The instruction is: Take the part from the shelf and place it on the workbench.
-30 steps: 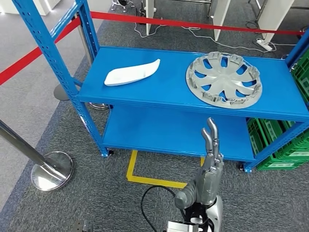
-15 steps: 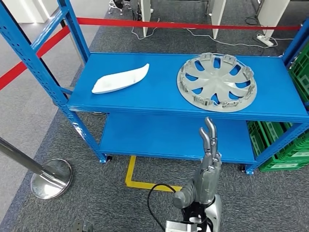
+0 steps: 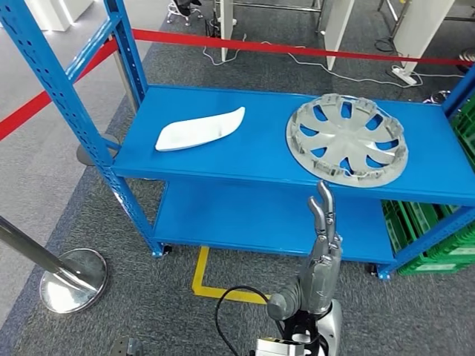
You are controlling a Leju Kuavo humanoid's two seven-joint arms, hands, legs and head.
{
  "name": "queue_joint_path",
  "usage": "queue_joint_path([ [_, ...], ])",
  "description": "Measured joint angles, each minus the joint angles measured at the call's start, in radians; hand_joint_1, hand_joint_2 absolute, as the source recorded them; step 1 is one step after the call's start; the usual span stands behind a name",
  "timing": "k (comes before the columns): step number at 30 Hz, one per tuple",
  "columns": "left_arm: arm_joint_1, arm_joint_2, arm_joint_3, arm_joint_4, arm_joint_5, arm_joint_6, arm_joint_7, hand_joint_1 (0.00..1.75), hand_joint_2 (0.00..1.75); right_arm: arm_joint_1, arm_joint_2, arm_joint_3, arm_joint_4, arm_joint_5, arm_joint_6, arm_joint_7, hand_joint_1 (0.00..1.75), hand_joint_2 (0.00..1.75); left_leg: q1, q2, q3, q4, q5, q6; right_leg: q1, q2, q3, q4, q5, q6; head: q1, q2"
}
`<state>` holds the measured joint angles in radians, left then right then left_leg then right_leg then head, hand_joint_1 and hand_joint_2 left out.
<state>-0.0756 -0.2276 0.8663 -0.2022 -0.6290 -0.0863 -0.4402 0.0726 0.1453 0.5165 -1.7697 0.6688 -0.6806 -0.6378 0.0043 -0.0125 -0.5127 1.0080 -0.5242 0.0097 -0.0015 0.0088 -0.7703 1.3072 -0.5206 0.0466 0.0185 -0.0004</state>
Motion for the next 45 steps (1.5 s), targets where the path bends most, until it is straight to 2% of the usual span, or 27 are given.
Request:
queue_joint_path([
  [2,0.003,0.0,0.0,0.0,0.0,0.002,0.0,0.0,0.0,0.0,0.0,0.0,0.0,0.0,0.0,0.0,0.0,0.0,0.0,-0.003,0.034,0.0,-0.026,-0.003,0.0,-0.001,0.035,-0.119,0.096,-0.003,0.0,0.0],
  [3,0.004,0.0,0.0,0.0,0.0,0.002,0.0,0.0,0.0,0.001,-0.001,0.0,0.0,-0.001,0.0,0.0,0.0,0.0,-0.001,-0.004,0.047,0.0,-0.04,-0.007,0.001,-0.002,0.058,-0.177,0.123,-0.005,0.0,0.0],
  [4,0.005,0.0,0.0,0.0,-0.001,0.002,0.0,0.0,0.0,0.001,-0.001,0.0,0.001,-0.001,0.0,0.0,0.0,0.0,-0.002,-0.005,0.057,-0.001,-0.052,-0.012,0.003,-0.002,0.075,-0.211,0.132,-0.009,-0.001,0.0],
  [6,0.004,0.0,0.0,0.0,-0.002,0.002,0.0,0.0,0.0,0.002,-0.001,0.0,0.001,-0.002,0.0,0.0,0.0,0.0,-0.002,-0.005,0.073,-0.012,-0.069,-0.025,0.009,-0.001,0.089,-0.223,0.107,-0.02,-0.005,0.0],
  [8,-0.001,-0.002,0.0,-0.001,-0.002,0.002,0.0,0.0,0.0,0.003,0.0,0.0,0.0,-0.001,0.0,0.0,0.0,0.0,0.001,-0.004,0.093,-0.019,-0.08,-0.036,0.008,0.001,0.111,-0.227,0.088,-0.033,-0.008,0.0],
  [9,-0.005,-0.004,0.0,-0.002,-0.002,0.005,0.001,0.0,0.0,0.003,0.0,0.0,-0.001,-0.001,0.0,-0.001,0.0,0.0,0.001,-0.002,0.091,-0.002,-0.087,-0.042,0.005,-0.001,0.128,-0.235,0.08,-0.038,-0.01,0.0],
  [10,-0.008,-0.004,0.0,-0.003,-0.001,0.011,0.004,0.0,0.0,0.003,0.001,0.0,-0.002,0.0,0.0,-0.001,0.0,0.0,0.001,0.0,0.069,0.042,-0.099,-0.047,0.002,-0.003,0.149,-0.245,0.074,-0.043,-0.012,0.0],
  [11,-0.009,-0.005,0.001,-0.003,0.0,0.021,0.008,0.0,0.0,0.004,0.001,0.0,-0.002,0.001,0.0,-0.001,0.0,0.0,0.001,0.001,0.025,0.107,-0.112,-0.052,0.0,-0.004,0.167,-0.256,0.067,-0.046,-0.014,0.0],
  [13,-0.008,-0.004,0.006,-0.003,0.004,0.039,0.017,0.0,0.0,0.004,0.001,0.0,-0.002,0.002,0.0,-0.001,0.0,0.0,0.003,0.001,-0.093,0.24,-0.127,-0.061,-0.004,-0.002,0.202,-0.275,0.05,-0.048,-0.016,0.0],
  [14,-0.005,-0.004,0.009,-0.003,0.005,0.045,0.02,0.0,0.0,0.004,0.001,0.0,-0.002,0.003,0.0,-0.001,0.0,0.0,0.003,0.001,-0.14,0.271,-0.108,-0.063,-0.007,0.001,0.219,-0.282,0.04,-0.047,-0.017,0.0],
  [15,-0.003,-0.003,0.013,-0.003,0.005,0.049,0.021,0.0,0.0,0.004,0.001,0.0,-0.002,0.004,0.0,-0.001,0.0,0.0,0.003,0.001,-0.17,0.264,-0.065,-0.064,-0.011,0.005,0.238,-0.287,0.029,-0.045,-0.017,0.0],
  [16,-0.001,-0.003,0.015,-0.003,0.006,0.051,0.021,0.0,0.0,0.004,0.001,0.0,-0.002,0.004,0.0,-0.001,0.0,0.0,0.003,0.002,-0.181,0.22,-0.001,-0.064,-0.016,0.008,0.257,-0.29,0.016,-0.041,-0.017,0.0],
  [17,0.001,-0.002,0.017,-0.003,0.006,0.053,0.021,0.0,0.0,0.004,0.001,0.0,-0.002,0.004,0.0,-0.001,0.0,0.0,0.003,0.003,-0.181,0.156,0.071,-0.063,-0.019,0.01,0.272,-0.292,0.001,-0.035,-0.019,0.0],
  [18,0.003,-0.002,0.018,-0.003,0.006,0.053,0.021,0.0,0.0,0.004,0.001,0.0,-0.002,0.004,0.0,-0.001,0.0,0.0,0.002,0.005,-0.174,0.094,0.128,-0.061,-0.019,0.012,0.286,-0.291,-0.015,-0.028,-0.021,0.0],
  [19,0.004,-0.002,0.019,-0.003,0.006,0.054,0.021,0.0,0.0,0.005,0.0,0.0,-0.002,0.005,0.0,-0.001,0.0,0.0,0.002,0.007,-0.166,0.047,0.158,-0.055,-0.018,0.014,0.295,-0.29,-0.029,-0.02,-0.024,0.0],
  [20,0.004,-0.002,0.019,-0.003,0.006,0.054,0.022,0.0,0.0,0.005,0.0,0.0,-0.002,0.005,0.0,-0.001,0.0,0.0,0.002,0.009,-0.161,0.022,0.166,-0.049,-0.017,0.015,0.3,-0.291,-0.039,-0.014,-0.025,0.0],
  [23,0.001,-0.003,0.02,-0.003,0.006,0.054,0.023,0.0,0.0,0.005,0.0,0.0,-0.002,0.007,0.0,-0.001,0.0,0.0,0.003,0.007,-0.151,0.012,0.141,-0.025,-0.016,0.012,0.32,-0.307,-0.055,0.001,-0.023,0.0],
  [25,-0.001,-0.003,0.02,-0.003,0.006,0.054,0.023,0.0,0.0,0.004,0.0,0.0,-0.003,0.007,0.0,-0.001,0.0,0.0,0.006,0.006,-0.14,0.007,0.131,-0.012,-0.015,0.005,0.307,-0.268,-0.081,0.006,-0.021,0.0],
  [26,-0.001,-0.003,0.02,-0.003,0.006,0.054,0.023,0.0,0.0,0.004,-0.001,0.0,-0.003,0.007,0.0,-0.001,0.0,0.0,0.007,0.006,-0.134,0.006,0.125,-0.008,-0.014,0.002,0.278,-0.213,-0.105,0.005,-0.019,0.0],
  [28,-0.002,-0.003,0.02,-0.003,0.006,0.054,0.023,0.0,0.0,0.004,-0.001,0.0,-0.003,0.007,0.0,0.001,0.0,0.0,0.006,0.006,-0.123,0.006,0.113,-0.003,-0.01,0.001,0.186,-0.066,-0.153,0.002,-0.019,0.0],
  [29,-0.001,-0.003,0.02,-0.003,0.006,0.054,0.023,0.0,0.0,0.004,-0.001,0.0,-0.002,0.007,0.0,0.002,0.0,0.0,0.005,0.006,-0.117,0.006,0.108,-0.003,-0.009,0.001,0.147,-0.018,-0.155,0.001,-0.019,0.0],
  [30,0.0,-0.003,0.02,-0.003,0.005,0.054,0.023,0.0,0.0,0.004,-0.002,0.0,-0.002,0.008,0.0,0.004,0.0,0.0,0.005,0.004,-0.108,0.006,0.101,-0.003,-0.009,0.001,0.124,-0.005,-0.134,0.001,-0.019,0.0],
  [31,0.0,-0.003,0.02,-0.003,0.004,0.054,0.023,0.0,0.0,0.004,-0.002,0.0,-0.002,0.008,0.0,0.006,0.0,0.0,0.006,0.003,-0.099,0.006,0.096,-0.005,-0.009,0.001,0.118,-0.025,-0.097,0.002,-0.019,0.0],
  [33,-0.001,-0.004,0.02,-0.003,0.003,0.054,0.023,0.0,0.0,0.004,-0.002,0.0,-0.002,0.008,0.0,0.007,0.0,0.0,0.007,-0.002,-0.076,0.007,0.081,-0.013,-0.01,0.0,0.146,-0.147,0.006,0.004,-0.018,0.0],
  [35,-0.003,-0.005,0.02,-0.003,0.002,0.054,0.023,0.0,0.0,0.005,-0.002,0.0,-0.002,0.01,0.0,0.008,0.0,0.0,0.005,-0.005,-0.064,0.01,0.071,-0.025,-0.009,0.001,0.177,-0.24,0.057,0.0,-0.018,0.0],
  [40,-0.007,-0.005,0.02,-0.003,-0.003,0.053,0.025,0.0,0.0,0.005,-0.001,0.0,-0.002,0.014,0.0,0.01,0.0,0.0,0.005,-0.001,-0.07,0.021,0.058,-0.048,-0.01,0.005,0.184,-0.258,0.059,-0.027,-0.023,0.0],
  [45,-0.008,-0.006,0.02,-0.003,-0.004,0.053,0.025,0.0,0.0,0.005,-0.001,0.0,-0.002,0.015,0.0,0.01,0.0,0.0,0.005,0.001,-0.076,0.035,0.046,-0.051,-0.011,0.004,0.185,-0.259,0.059,-0.032,-0.026,0.0],
])
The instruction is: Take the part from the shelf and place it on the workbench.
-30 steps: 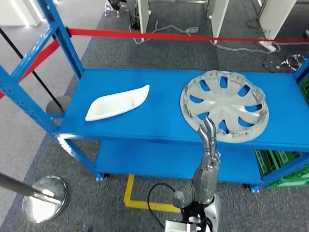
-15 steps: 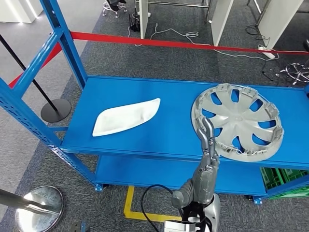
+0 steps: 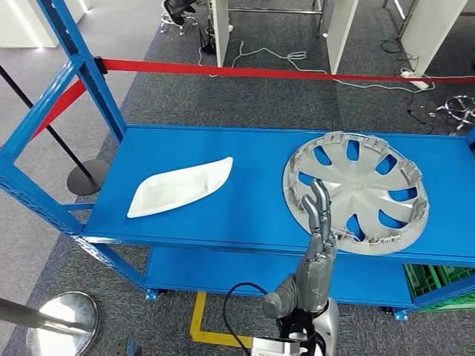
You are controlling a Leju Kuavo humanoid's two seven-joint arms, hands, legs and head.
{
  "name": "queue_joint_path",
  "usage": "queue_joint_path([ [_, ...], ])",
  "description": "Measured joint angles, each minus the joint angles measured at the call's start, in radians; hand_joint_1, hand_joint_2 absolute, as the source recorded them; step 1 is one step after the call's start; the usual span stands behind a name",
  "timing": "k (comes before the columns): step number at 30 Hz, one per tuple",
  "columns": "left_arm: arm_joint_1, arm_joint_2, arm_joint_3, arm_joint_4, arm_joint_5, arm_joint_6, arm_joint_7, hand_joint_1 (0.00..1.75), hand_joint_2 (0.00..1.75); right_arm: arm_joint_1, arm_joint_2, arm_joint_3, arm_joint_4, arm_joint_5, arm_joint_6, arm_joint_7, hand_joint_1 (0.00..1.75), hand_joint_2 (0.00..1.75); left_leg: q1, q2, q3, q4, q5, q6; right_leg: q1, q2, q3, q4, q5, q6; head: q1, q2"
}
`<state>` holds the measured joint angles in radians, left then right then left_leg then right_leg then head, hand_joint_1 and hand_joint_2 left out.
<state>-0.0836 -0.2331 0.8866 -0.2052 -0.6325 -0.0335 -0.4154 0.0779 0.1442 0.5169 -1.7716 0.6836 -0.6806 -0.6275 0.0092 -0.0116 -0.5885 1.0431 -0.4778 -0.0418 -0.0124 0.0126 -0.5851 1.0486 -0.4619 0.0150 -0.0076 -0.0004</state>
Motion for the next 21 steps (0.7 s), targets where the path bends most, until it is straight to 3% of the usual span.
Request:
queue_joint_path([
  [5,-0.001,0.0,0.0,0.0,-0.001,0.0,0.0,0.0,0.0,0.0,0.0,0.0,0.0,0.0,0.0,0.001,0.0,0.0,0.0,0.0,-0.011,0.023,-0.013,-0.001,0.0,-0.001,0.0,0.0,-0.001,-0.002,-0.001,0.0],
  [7,-0.001,0.0,0.0,0.0,-0.003,0.0,0.001,0.0,0.0,0.0,0.0,0.0,0.0,-0.002,0.0,0.004,0.0,0.0,0.0,0.0,-0.04,0.079,-0.041,-0.003,0.0,-0.002,0.0,0.0,-0.002,-0.006,-0.001,0.0],
  [9,-0.001,0.001,0.0,0.0,-0.005,-0.001,0.001,0.0,0.0,0.0,0.0,0.0,0.001,-0.009,0.0,0.008,0.0,0.0,0.0,0.0,-0.093,0.18,-0.078,-0.005,0.001,-0.003,0.0,0.0,-0.003,-0.009,-0.001,0.0],
  [10,-0.001,0.001,0.0,0.0,-0.005,0.0,0.001,0.0,0.0,-0.001,0.0,0.0,0.002,-0.017,0.0,0.013,0.0,0.0,0.0,0.0,-0.094,0.17,-0.053,-0.003,0.002,-0.002,0.004,0.0,-0.006,-0.009,-0.001,0.0],
  [12,0.0,-0.002,0.001,0.0,-0.002,0.004,0.002,0.0,0.0,-0.007,-0.005,0.01,0.005,-0.031,0.0,0.041,0.0,0.87,-0.001,0.0,-0.058,0.069,0.012,0.013,0.005,0.0,0.011,-0.003,-0.013,0.007,0.001,0.0],
  [13,-0.001,-0.004,0.001,0.0,0.001,0.007,0.001,0.0,0.0,-0.012,-0.01,0.016,0.005,-0.032,0.0,0.061,0.0,1.31,0.0,-0.001,-0.024,-0.008,0.047,0.023,0.007,0.0,0.012,-0.001,-0.019,0.018,0.003,0.0],
  [14,-0.001,-0.007,0.002,0.0,0.003,0.009,0.0,0.0,0.0,-0.018,-0.015,0.025,0.006,-0.027,0.001,0.082,0.0,1.75,0.001,-0.001,-0.016,-0.026,0.044,0.032,0.008,-0.002,0.004,0.014,-0.032,0.028,0.007,0.0],
  [15,-0.001,-0.009,0.003,0.0,0.002,0.01,0.0,0.0,0.0,-0.025,-0.019,0.032,0.008,-0.019,0.002,0.099,0.0,1.75,0.003,0.0,-0.015,-0.028,0.045,0.037,0.008,-0.003,-0.011,0.048,-0.053,0.033,0.01,0.0],
  [18,-0.002,-0.019,0.003,0.0,-0.005,0.012,0.0,0.0,0.0,-0.047,-0.031,0.052,0.025,0.025,0.022,0.16,0.0,1.75,0.003,0.001,-0.013,-0.029,0.042,0.045,0.007,-0.004,-0.103,0.231,-0.131,0.041,0.016,0.0],
  [19,-0.002,-0.022,0.003,0.0,-0.008,0.012,0.001,0.0,0.0,-0.057,-0.035,0.057,0.036,0.044,0.035,0.186,0.0,1.75,0.003,0.0,-0.013,-0.029,0.042,0.045,0.007,-0.004,-0.123,0.265,-0.134,0.043,0.016,0.0],
  [20,-0.002,-0.026,0.003,0.0,-0.012,0.013,0.003,0.0,0.0,-0.067,-0.038,0.06,0.05,0.063,0.049,0.211,0.0,1.75,0.003,0.0,-0.011,-0.028,0.041,0.045,0.006,-0.004,-0.124,0.259,-0.116,0.044,0.017,0.0],
  [21,-0.002,-0.031,0.003,0.0,-0.015,0.013,0.006,0.0,0.0,-0.079,-0.041,0.063,0.065,0.083,0.065,0.237,0.0,1.75,0.004,-0.001,-0.008,-0.028,0.04,0.044,0.004,-0.005,-0.107,0.216,-0.082,0.045,0.017,0.0],
])
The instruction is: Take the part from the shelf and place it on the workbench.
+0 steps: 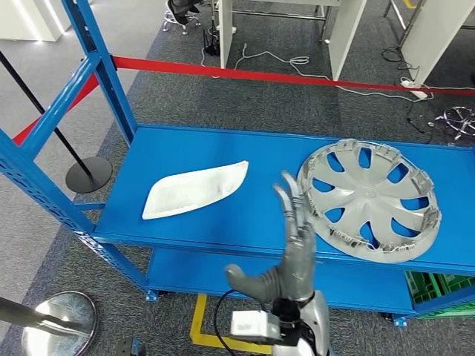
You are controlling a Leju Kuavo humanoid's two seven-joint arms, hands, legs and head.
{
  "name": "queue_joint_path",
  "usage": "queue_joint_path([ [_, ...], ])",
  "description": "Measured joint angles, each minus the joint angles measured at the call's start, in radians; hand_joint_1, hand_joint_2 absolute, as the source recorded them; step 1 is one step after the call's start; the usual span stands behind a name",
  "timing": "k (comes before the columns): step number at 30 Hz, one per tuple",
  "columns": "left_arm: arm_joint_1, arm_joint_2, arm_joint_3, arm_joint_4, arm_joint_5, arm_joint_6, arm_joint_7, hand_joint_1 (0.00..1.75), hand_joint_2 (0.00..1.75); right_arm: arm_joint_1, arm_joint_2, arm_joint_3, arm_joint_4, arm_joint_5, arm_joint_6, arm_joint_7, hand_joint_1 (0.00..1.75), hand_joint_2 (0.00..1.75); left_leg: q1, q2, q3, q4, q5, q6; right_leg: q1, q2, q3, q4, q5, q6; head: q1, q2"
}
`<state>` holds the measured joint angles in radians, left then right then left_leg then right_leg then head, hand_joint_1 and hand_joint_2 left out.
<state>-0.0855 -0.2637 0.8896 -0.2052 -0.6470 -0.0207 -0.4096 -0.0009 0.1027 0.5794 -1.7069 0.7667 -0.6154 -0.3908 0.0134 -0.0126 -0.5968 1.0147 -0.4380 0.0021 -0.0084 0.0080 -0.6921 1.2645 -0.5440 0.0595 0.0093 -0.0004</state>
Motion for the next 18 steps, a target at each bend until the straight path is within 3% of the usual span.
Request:
queue_joint_path([
  [1,0.0,-0.005,0.0,0.0,-0.003,0.0,0.003,0.0,0.0,-0.014,-0.004,0.001,0.016,0.02,0.018,0.026,0.0,1.75,0.001,-0.001,0.003,0.0,-0.002,-0.003,-0.002,0.0,0.03,-0.068,0.039,0.001,0.0,0.0],
  [3,-0.001,-0.012,0.0,0.0,-0.008,-0.003,0.009,0.0,0.0,-0.048,-0.014,0.002,0.051,0.054,0.056,0.078,0.0,1.75,-0.001,-0.003,0.006,0.003,-0.005,-0.013,-0.003,0.001,0.085,-0.182,0.083,-0.002,0.001,0.0],
  [4,-0.001,-0.014,0.0,0.0,-0.011,-0.004,0.012,0.0,0.0,-0.066,-0.021,0.001,0.071,0.07,0.074,0.103,0.0,1.75,-0.003,-0.004,0.006,0.003,-0.004,-0.019,-0.002,0.003,0.097,-0.209,0.088,-0.007,0.0,0.0],
  [8,-0.002,-0.017,-0.001,0.0,-0.022,-0.011,0.024,0.0,0.0,-0.146,-0.047,-0.001,0.163,0.122,0.14,0.185,0.0,1.75,-0.002,-0.002,-0.001,0.009,-0.008,-0.039,-0.001,0.008,0.095,-0.218,0.093,-0.038,-0.002,0.0],
  [10,-0.003,-0.018,-0.001,0.0,-0.024,-0.012,0.025,0.0,0.0,-0.18,-0.056,-0.003,0.199,0.128,0.153,0.199,0.0,1.75,-0.003,0.0,-0.039,0.088,-0.054,-0.046,-0.003,0.005,0.096,-0.219,0.095,-0.048,-0.005,0.0],
  [12,-0.003,-0.019,-0.001,0.0,-0.025,-0.012,0.025,0.0,0.0,-0.2,-0.063,-0.004,0.229,0.13,0.158,0.204,0.0,1.75,-0.004,0.0,-0.102,0.217,-0.11,-0.048,-0.002,0.002,0.095,-0.219,0.095,-0.053,-0.006,0.0],
  [13,-0.003,-0.019,-0.001,0.0,-0.025,-0.012,0.025,0.0,0.0,-0.204,-0.067,-0.004,0.241,0.132,0.16,0.206,0.0,1.75,-0.005,0.0,-0.124,0.26,-0.119,-0.048,-0.001,0.002,0.095,-0.219,0.094,-0.054,-0.006,0.0],
  [14,-0.003,-0.019,-0.001,0.0,-0.025,-0.012,0.026,0.0,0.0,-0.207,-0.07,-0.004,0.251,0.133,0.161,0.209,0.0,1.75,-0.006,0.0,-0.13,0.269,-0.109,-0.046,0.0,0.002,0.096,-0.219,0.094,-0.054,-0.006,0.0],
  [15,-0.003,-0.019,-0.001,0.0,-0.026,-0.013,0.026,0.0,0.0,-0.212,-0.072,-0.004,0.259,0.137,0.167,0.215,0.0,1.75,-0.006,0.0,-0.117,0.241,-0.082,-0.043,0.0,0.002,0.097,-0.219,0.094,-0.054,-0.006,0.0],
  [17,-0.003,-0.019,-0.001,0.0,-0.03,-0.016,0.027,0.0,0.0,-0.234,-0.076,-0.004,0.279,0.145,0.193,0.236,0.0,1.75,-0.007,0.001,-0.06,0.121,-0.014,-0.036,0.001,0.005,0.098,-0.219,0.092,-0.051,-0.006,0.0],
  [18,-0.004,-0.019,-0.001,0.0,-0.033,-0.018,0.027,0.0,0.0,-0.252,-0.079,-0.004,0.295,0.148,0.213,0.249,0.0,1.75,-0.007,0.001,-0.033,0.063,0.004,-0.032,0.003,0.008,0.097,-0.217,0.092,-0.047,-0.007,0.0],
])
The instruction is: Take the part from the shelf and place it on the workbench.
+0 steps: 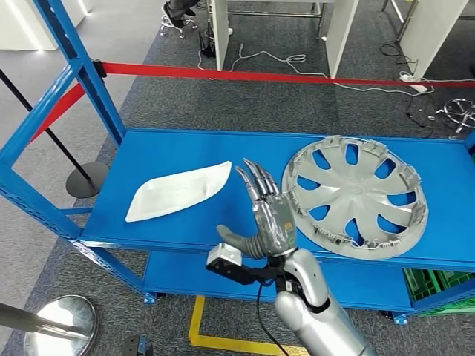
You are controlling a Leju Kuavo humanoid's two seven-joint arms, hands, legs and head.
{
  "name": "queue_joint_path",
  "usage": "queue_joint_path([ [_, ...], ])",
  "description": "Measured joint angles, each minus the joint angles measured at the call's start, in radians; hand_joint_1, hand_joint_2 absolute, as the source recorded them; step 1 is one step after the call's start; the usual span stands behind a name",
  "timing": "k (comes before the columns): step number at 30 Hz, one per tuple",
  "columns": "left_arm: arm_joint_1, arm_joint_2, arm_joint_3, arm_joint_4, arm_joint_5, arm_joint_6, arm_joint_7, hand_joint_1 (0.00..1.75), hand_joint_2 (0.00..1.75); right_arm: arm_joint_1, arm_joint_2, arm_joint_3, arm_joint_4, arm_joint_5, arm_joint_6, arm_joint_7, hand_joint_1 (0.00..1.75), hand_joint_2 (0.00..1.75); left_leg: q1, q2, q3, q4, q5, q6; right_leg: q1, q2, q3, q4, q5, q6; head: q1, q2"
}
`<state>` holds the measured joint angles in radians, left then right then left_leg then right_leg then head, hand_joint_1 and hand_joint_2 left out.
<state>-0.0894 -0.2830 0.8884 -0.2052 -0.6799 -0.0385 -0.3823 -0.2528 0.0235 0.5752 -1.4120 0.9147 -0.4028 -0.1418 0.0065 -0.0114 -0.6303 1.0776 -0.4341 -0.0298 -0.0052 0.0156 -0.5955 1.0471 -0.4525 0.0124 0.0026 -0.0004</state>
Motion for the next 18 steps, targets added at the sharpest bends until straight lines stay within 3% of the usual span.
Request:
queue_joint_path([
  [2,-0.001,-0.001,0.0,0.0,-0.006,-0.005,0.002,0.0,0.0,-0.05,-0.006,0.002,0.051,-0.007,0.059,0.018,0.0,1.75,-0.002,0.0,0.021,-0.054,0.004,0.007,0.003,0.002,-0.005,-0.001,0.002,0.011,0.001,0.0],
  [4,-0.002,-0.003,-0.001,0.0,-0.011,-0.009,0.004,0.0,0.0,-0.11,-0.01,0.007,0.121,-0.031,0.135,0.024,0.0,1.75,-0.001,-0.001,0.02,-0.062,0.005,0.018,0.002,0.002,-0.009,-0.006,0.005,0.023,0.002,0.0],
  [6,-0.002,-0.004,-0.002,0.0,-0.013,-0.013,0.005,0.0,0.0,-0.167,-0.011,0.012,0.191,-0.048,0.183,0.024,0.0,1.75,0.003,-0.001,0.021,-0.067,0.01,0.029,0.001,-0.002,-0.025,0.023,-0.015,0.034,0.007,0.0],
  [9,-0.002,-0.005,-0.003,0.0,-0.016,-0.014,0.005,0.0,0.0,-0.231,-0.011,0.025,0.286,-0.05,0.218,0.034,0.0,1.75,0.004,-0.001,0.022,-0.069,0.01,0.037,0.0,-0.006,-0.11,0.198,-0.094,0.044,0.014,0.0],
  [10,-0.002,-0.005,-0.002,0.0,-0.018,-0.014,0.006,0.0,0.0,-0.246,-0.011,0.03,0.319,-0.048,0.23,0.044,0.0,1.75,0.004,-0.001,0.022,-0.069,0.009,0.038,0.0,-0.006,-0.138,0.251,-0.108,0.046,0.014,0.0],
  [11,-0.002,-0.005,-0.002,0.0,-0.019,-0.015,0.007,0.0,0.0,-0.26,-0.011,0.036,0.352,-0.043,0.238,0.057,0.0,1.75,0.004,-0.002,0.023,-0.068,0.009,0.038,-0.001,-0.006,-0.153,0.272,-0.104,0.047,0.015,0.0],
  [12,-0.002,-0.005,-0.002,0.0,-0.02,-0.015,0.008,0.0,0.0,-0.274,-0.011,0.04,0.383,-0.037,0.241,0.069,0.0,1.75,0.004,-0.003,0.024,-0.068,0.008,0.037,-0.002,-0.007,-0.149,0.255,-0.082,0.047,0.015,0.0],
  [15,-0.002,-0.004,-0.002,0.0,-0.022,-0.015,0.011,0.0,0.0,-0.321,-0.011,0.049,0.464,-0.014,0.22,0.107,0.0,1.75,0.004,-0.006,0.03,-0.065,0.002,0.027,-0.006,-0.008,-0.064,0.067,0.015,0.048,0.016,0.0],
  [16,-0.002,-0.004,-0.002,0.0,-0.023,-0.015,0.012,0.0,0.0,-0.333,-0.011,0.05,0.486,-0.008,0.206,0.125,0.0,1.75,0.002,-0.007,0.029,-0.063,0.001,0.021,-0.007,-0.007,-0.043,0.022,0.029,0.045,0.015,0.0],
  [18,-0.002,-0.003,-0.002,0.0,-0.026,-0.015,0.013,0.0,0.0,-0.347,-0.011,0.046,0.524,0.002,0.179,0.172,0.0,1.75,-0.001,-0.008,0.025,-0.063,0.004,0.012,-0.004,-0.003,-0.033,0.0,0.028,0.032,0.012,0.0],
])
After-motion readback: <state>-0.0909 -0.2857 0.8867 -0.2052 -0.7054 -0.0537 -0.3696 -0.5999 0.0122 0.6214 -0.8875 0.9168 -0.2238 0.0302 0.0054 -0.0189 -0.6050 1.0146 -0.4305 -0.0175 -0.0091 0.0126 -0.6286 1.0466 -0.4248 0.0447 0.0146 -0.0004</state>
